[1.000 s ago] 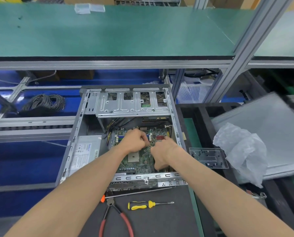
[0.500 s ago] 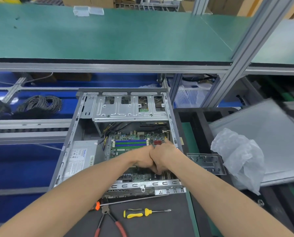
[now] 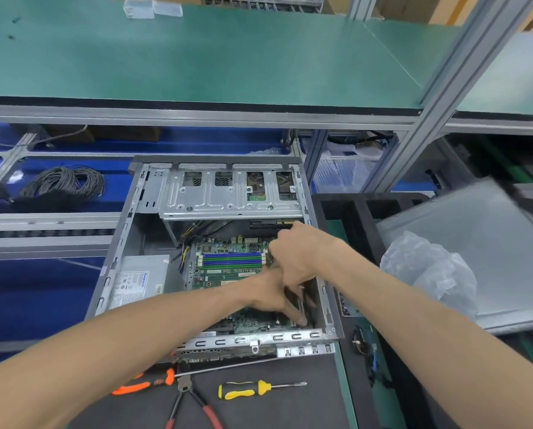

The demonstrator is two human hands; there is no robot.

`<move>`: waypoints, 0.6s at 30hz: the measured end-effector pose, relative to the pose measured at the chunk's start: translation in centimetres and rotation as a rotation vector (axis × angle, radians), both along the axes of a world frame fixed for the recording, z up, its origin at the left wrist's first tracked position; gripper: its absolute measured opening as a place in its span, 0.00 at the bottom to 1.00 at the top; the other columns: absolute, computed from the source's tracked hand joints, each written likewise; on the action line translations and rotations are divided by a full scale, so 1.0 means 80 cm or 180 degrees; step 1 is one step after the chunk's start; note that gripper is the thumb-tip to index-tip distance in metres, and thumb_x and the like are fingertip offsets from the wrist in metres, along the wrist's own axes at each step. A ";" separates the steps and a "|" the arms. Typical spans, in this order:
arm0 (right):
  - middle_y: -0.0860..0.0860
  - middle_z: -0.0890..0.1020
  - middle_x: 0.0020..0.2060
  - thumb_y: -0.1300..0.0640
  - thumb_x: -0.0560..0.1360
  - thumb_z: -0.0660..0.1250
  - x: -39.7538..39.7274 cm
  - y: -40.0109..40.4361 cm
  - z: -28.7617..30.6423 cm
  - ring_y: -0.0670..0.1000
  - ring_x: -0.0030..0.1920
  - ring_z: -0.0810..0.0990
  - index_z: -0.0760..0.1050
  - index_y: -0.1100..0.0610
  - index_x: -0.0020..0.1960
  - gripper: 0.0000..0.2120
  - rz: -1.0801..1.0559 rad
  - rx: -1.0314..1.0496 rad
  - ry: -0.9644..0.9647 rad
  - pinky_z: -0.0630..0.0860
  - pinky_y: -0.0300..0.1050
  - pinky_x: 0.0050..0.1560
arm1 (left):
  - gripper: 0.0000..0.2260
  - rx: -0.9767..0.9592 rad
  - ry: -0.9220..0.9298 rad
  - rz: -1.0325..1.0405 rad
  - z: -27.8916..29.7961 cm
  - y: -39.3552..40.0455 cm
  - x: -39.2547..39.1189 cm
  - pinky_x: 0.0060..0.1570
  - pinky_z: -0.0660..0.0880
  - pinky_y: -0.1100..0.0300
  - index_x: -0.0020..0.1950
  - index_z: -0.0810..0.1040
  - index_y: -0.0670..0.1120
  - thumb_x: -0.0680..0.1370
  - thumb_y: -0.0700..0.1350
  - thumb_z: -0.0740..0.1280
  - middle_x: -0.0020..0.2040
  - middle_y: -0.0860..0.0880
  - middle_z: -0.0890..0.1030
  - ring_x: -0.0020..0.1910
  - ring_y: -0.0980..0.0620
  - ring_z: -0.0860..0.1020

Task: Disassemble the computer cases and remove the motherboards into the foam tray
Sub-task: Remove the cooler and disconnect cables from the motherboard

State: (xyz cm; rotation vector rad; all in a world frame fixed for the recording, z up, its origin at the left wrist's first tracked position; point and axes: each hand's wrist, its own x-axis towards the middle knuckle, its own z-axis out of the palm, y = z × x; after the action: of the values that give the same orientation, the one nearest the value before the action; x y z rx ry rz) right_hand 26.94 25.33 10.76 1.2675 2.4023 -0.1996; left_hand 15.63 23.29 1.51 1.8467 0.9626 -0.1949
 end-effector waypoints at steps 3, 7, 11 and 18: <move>0.50 0.66 0.26 0.56 0.63 0.66 0.009 -0.001 0.007 0.53 0.28 0.69 0.63 0.53 0.28 0.12 0.0085 0.0170 0.0196 0.63 0.40 0.28 | 0.17 -0.0193 -0.0113 0.0264 -0.005 -0.009 0.014 0.52 0.69 0.64 0.41 0.82 0.64 0.57 0.70 0.75 0.39 0.68 0.79 0.49 0.62 0.76; 0.48 0.62 0.28 0.54 0.66 0.65 0.012 -0.009 0.004 0.54 0.32 0.67 0.64 0.52 0.32 0.10 0.0275 0.0368 0.0108 0.66 0.45 0.34 | 0.17 0.0430 -0.0252 0.0633 -0.002 -0.013 0.020 0.36 0.79 0.55 0.42 0.78 0.54 0.63 0.63 0.75 0.34 0.55 0.79 0.35 0.56 0.78; 0.47 0.62 0.28 0.54 0.68 0.63 0.012 -0.003 -0.001 0.55 0.31 0.67 0.67 0.51 0.34 0.06 0.0361 0.0477 0.0212 0.63 0.45 0.34 | 0.23 0.2054 0.0265 0.0177 -0.004 -0.011 0.011 0.26 0.64 0.62 0.38 0.76 0.50 0.66 0.70 0.71 0.29 0.55 0.73 0.29 0.54 0.73; 0.49 0.68 0.29 0.54 0.68 0.60 0.011 0.001 -0.008 0.57 0.32 0.73 0.70 0.52 0.33 0.05 0.0269 0.0550 0.0132 0.62 0.46 0.33 | 0.08 0.2255 -0.0864 -0.1118 -0.001 -0.008 0.001 0.45 0.75 0.60 0.53 0.81 0.48 0.75 0.44 0.73 0.48 0.49 0.83 0.46 0.48 0.80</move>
State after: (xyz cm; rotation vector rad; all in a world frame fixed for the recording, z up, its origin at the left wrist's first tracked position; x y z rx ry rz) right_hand 27.84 25.39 10.14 1.2426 2.5488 0.0071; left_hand 15.69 22.65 1.46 2.6060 0.5366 0.2156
